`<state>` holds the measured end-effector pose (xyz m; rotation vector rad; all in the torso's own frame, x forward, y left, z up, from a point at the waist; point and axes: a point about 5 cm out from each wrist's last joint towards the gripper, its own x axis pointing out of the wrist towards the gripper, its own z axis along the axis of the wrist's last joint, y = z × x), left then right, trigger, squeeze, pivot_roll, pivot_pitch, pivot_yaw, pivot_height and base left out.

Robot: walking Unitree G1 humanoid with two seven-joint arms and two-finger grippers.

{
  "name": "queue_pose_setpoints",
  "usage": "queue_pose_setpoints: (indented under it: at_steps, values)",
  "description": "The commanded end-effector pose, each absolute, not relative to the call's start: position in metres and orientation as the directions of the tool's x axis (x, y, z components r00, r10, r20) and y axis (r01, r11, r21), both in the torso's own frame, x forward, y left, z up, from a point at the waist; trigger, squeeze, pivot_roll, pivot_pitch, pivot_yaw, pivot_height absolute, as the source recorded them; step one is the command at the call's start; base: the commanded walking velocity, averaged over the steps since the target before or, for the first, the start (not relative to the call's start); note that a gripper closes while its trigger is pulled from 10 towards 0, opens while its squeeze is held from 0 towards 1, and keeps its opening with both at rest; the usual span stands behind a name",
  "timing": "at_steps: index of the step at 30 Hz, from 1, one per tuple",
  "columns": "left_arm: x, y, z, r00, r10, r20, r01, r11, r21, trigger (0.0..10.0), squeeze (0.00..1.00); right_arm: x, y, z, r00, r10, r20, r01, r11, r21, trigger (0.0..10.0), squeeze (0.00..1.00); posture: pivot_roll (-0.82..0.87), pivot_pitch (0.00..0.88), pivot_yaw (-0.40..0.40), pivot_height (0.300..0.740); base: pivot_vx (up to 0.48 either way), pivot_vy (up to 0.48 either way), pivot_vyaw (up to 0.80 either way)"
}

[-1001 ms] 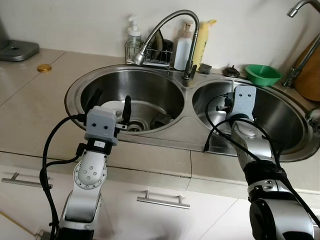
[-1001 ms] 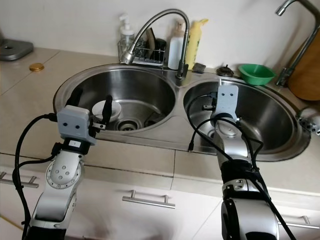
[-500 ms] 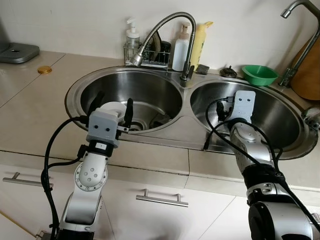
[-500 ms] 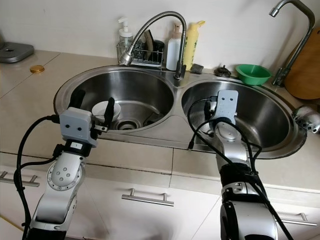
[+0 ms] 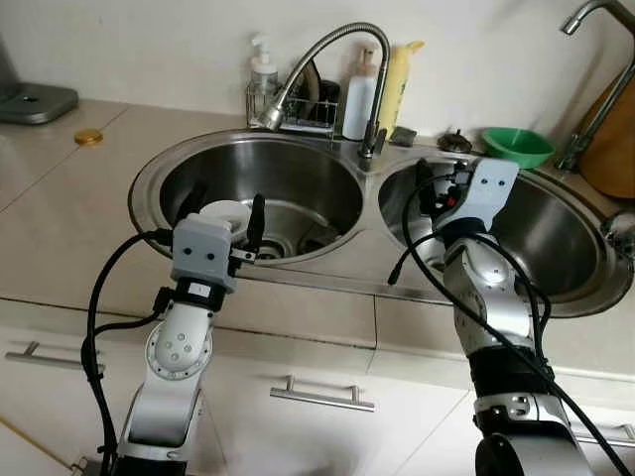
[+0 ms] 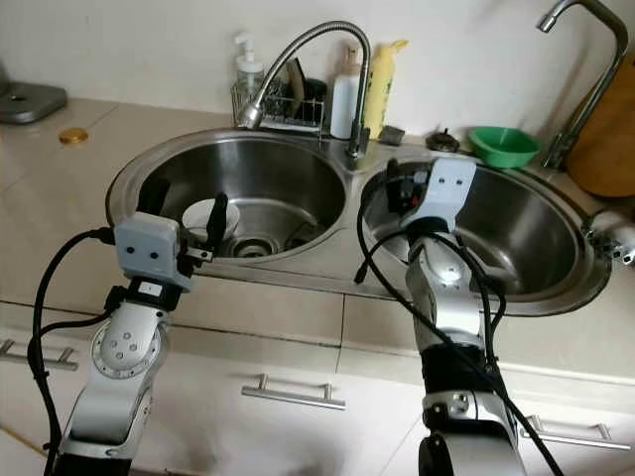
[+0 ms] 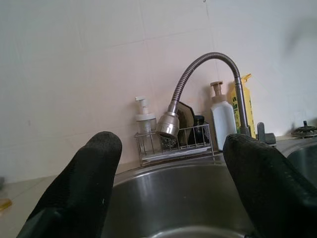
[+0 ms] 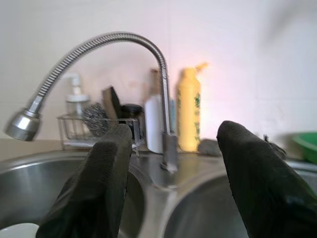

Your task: Kitchen organization

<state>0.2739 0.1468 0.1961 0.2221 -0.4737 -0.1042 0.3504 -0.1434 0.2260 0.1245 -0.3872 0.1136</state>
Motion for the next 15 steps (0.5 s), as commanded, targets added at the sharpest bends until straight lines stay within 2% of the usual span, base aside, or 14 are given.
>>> queue_pose_setpoints:
  at_steps: [1,15]
  values:
    - [0.273,0.145,0.202,0.875,-0.155,0.458,0.054,0.972,0.227,10.0,0.0,0.345,-0.137,0.234,0.898,0.118,0.423,-0.165,0.983,0.077,10.0,0.0,0.07,0.0,-0.069,0.74,0.0,0.48,0.0]
    - [0.272,0.143,0.201,0.874,-0.172,0.455,0.072,0.971,0.229,10.0,0.0,0.331,-0.13,0.233,0.886,0.162,0.434,-0.193,0.981,0.028,10.0,0.0,0.07,0.0,-0.072,0.74,0.0,0.48,0.0]
